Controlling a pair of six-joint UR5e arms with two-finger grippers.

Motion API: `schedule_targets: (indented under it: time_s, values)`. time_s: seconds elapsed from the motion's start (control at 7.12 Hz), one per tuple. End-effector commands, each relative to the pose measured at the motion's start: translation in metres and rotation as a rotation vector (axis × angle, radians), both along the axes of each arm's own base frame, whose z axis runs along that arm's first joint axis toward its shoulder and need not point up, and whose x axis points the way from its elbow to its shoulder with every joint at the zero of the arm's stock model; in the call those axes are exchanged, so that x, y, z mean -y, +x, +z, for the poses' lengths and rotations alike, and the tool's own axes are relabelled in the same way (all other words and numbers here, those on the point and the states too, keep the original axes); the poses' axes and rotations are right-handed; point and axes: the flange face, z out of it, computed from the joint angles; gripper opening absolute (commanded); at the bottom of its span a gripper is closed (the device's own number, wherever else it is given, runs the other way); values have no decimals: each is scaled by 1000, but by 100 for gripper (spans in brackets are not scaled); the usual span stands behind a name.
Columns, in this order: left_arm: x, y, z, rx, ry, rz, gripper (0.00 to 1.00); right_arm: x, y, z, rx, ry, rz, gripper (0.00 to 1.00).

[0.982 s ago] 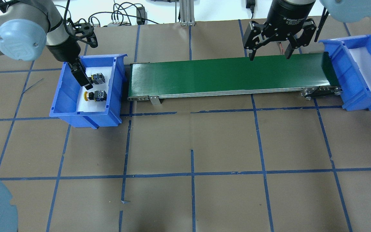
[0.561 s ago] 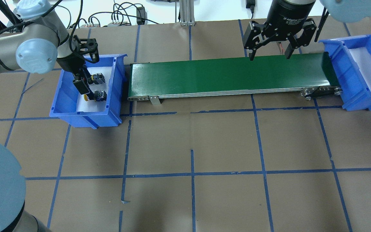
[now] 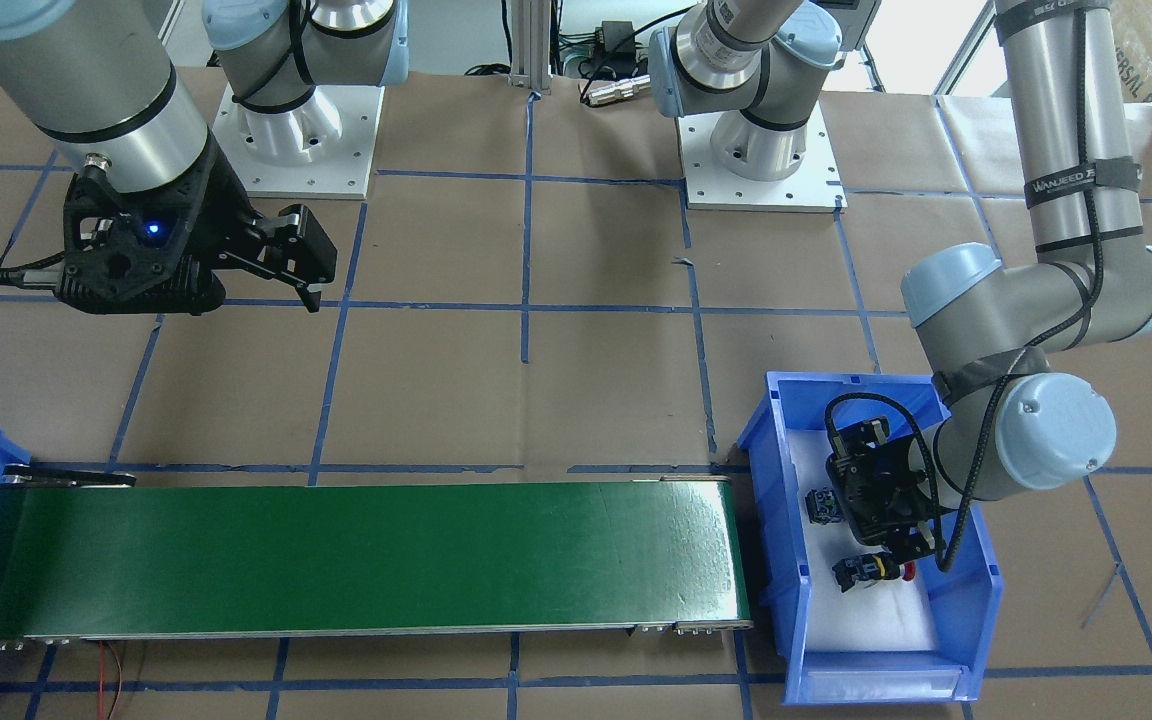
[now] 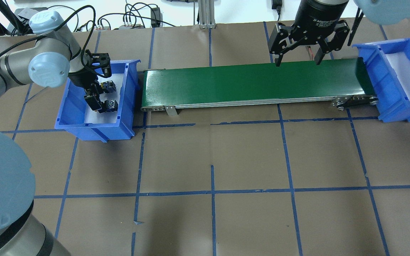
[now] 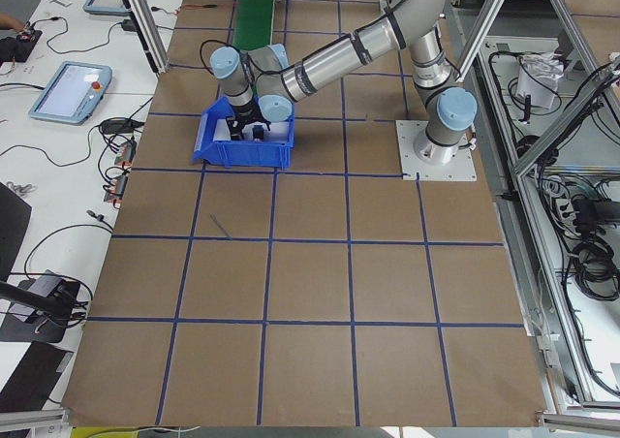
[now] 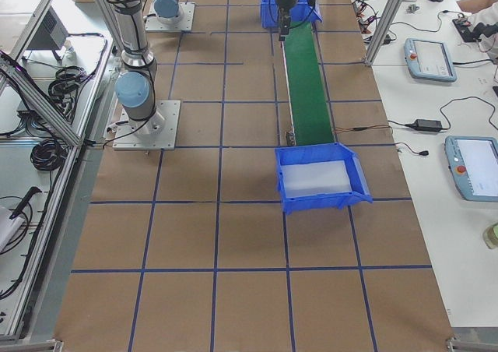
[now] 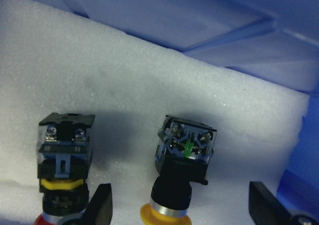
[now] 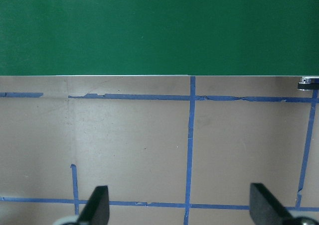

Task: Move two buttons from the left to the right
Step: 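Grasp the yellow-capped button with the left gripper and lift it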

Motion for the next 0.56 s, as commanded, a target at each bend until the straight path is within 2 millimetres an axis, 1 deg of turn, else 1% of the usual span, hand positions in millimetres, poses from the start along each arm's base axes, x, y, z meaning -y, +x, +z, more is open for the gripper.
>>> schedule_targets:
  time_s: [0.0,0.28,0.42]
  values:
    - [-6,-2,-19,-7,29,0,92,0,0,-1,0,1,0,100]
    - [-2,-1,-17,-1,4,0,42,0,0,0,3,0,-2,100]
    - [0,0,-15,2,-4,1,23,0,0,-1,3,2,-4,100]
